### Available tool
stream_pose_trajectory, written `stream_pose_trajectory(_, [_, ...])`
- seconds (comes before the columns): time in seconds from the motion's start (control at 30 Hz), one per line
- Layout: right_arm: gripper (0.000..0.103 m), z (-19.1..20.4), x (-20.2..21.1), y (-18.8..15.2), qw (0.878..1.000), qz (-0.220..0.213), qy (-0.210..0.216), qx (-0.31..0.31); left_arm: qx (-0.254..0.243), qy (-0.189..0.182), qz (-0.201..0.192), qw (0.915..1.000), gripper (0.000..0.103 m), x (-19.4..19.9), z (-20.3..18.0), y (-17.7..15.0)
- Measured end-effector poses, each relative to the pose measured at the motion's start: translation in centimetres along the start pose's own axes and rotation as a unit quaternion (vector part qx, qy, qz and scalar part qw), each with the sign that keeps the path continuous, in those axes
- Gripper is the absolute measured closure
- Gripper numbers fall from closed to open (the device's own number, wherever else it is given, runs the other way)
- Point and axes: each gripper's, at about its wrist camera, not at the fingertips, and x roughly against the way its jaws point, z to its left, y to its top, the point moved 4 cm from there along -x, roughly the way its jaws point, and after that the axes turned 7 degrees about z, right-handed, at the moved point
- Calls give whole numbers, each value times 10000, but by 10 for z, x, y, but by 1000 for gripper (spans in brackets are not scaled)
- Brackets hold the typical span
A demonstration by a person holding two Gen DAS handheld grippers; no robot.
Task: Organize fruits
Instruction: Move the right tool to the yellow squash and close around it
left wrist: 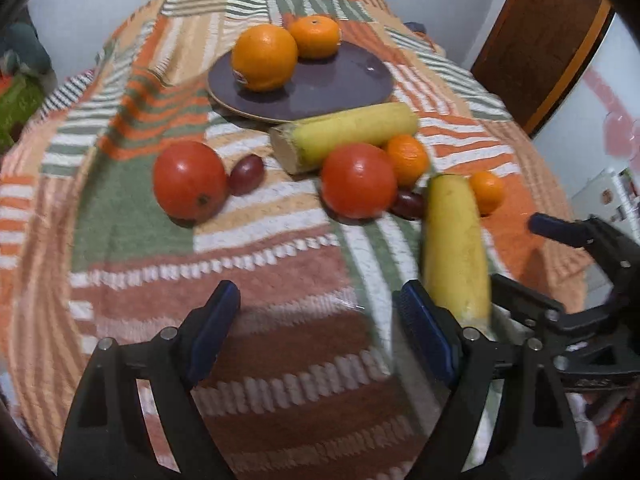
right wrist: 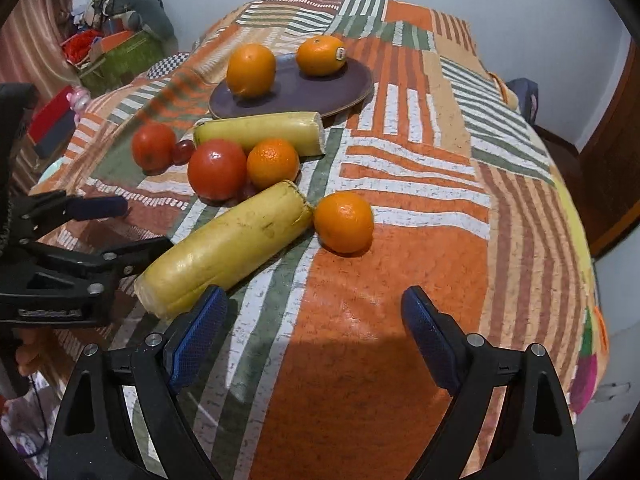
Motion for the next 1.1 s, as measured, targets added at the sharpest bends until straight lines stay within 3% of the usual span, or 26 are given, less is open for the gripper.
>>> stream_pose_trajectory(0.33, [15,-8,28,-1,9987,-280,305,-301,-127,-190,-72,9997,19,-2,-26,-12])
stream_pose_trajectory(0.43, [15,0,24,6,9982,-238,440,-320,-506,37,-122,9986,19,-4,-39,-20])
stream_pose_trajectory(0.53, [28,9,12,13,9983,-106,497,-277,-701,80,-191,9973,19,-2,-41,-24])
stream_pose_trajectory(0.6, [37,13,2,15,9978,44,591,-290,-579,57,-182,9981,19,1,-32,-25])
stream_pose_trajectory(0.67, [37,15,-7,16,9962,146,772,-365,-439,169,-222,9986,19,6,-19,-25])
stream_pose_trajectory(0.9, [43,25,-20,22,9970,294,685,-224,-54,513,-437,9977,19,23,24,-20])
stream_pose_trajectory(1.1, [54,24,-20,23,9960,310,815,-210,284,727,-509,9957,19,29,62,-8])
